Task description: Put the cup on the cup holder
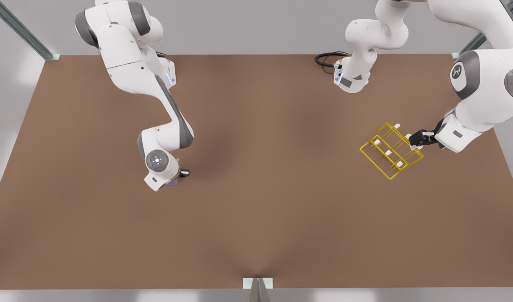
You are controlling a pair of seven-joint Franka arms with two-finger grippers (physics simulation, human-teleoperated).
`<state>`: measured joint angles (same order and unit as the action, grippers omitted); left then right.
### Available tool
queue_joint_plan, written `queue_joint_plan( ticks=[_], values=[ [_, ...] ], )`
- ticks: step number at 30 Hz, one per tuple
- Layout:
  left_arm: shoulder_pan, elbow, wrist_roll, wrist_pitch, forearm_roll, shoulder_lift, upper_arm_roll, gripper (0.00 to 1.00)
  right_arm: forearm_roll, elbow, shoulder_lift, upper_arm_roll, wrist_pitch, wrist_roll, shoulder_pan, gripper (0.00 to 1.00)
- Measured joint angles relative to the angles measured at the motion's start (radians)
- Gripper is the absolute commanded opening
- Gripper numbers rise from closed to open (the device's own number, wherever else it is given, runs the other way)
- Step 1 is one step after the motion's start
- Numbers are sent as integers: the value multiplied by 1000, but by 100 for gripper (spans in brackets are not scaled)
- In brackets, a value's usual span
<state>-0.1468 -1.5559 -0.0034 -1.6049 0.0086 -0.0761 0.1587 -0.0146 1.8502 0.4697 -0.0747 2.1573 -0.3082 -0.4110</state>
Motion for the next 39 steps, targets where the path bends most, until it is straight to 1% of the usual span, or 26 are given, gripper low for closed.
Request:
queue_joint_plan(
  ticks=[3, 7, 9, 13, 17, 20, 23, 35, 36, 37, 38, 39],
  values=[
    [-4, 0, 0, 1, 0, 0, 6, 100, 104, -99, -2, 28, -42, 2, -8, 21],
    [1, 0, 1, 12, -1, 0, 14, 100, 452, -200, 19, 36, -78, 12, -62, 21],
    [8, 0, 1, 15, -1, -5, 15, 100, 646, -272, 83, 36, -85, 18, -114, 21],
    [12, 0, 1, 19, -1, -13, 15, 100, 1034, -470, 239, 36, -67, 46, -203, 21],
    [5, 0, 1, 21, -1, -14, 15, 100, 1307, -610, 394, 35, 14, 101, -284, 21],
    [4, 0, 0, 23, -2, -15, 15, 100, 1405, -691, 497, 31, 86, 149, -330, 21],
    [6, 1, 0, 24, -1, -14, 15, 100, 1447, -739, 568, 29, 147, 197, -355, 21],
    [6, 0, 0, 27, 0, -14, 15, 100, 1483, -836, 688, 15, 257, 357, -379, 21],
    [6, 0, 0, 27, 0, -14, 15, 100, 1483, -837, 692, 16, 262, 367, -381, 36],
    [6, 0, 0, 27, 0, -14, 15, 100, 1481, -837, 696, 16, 266, 375, -381, 92],
    [6, -1, 0, 28, 0, -14, 15, 100, 1479, -837, 699, 16, 270, 383, -382, 100],
    [6, -1, 0, 28, 0, -14, 15, 100, 1478, -838, 700, 17, 275, 391, -384, 100]
  ],
)
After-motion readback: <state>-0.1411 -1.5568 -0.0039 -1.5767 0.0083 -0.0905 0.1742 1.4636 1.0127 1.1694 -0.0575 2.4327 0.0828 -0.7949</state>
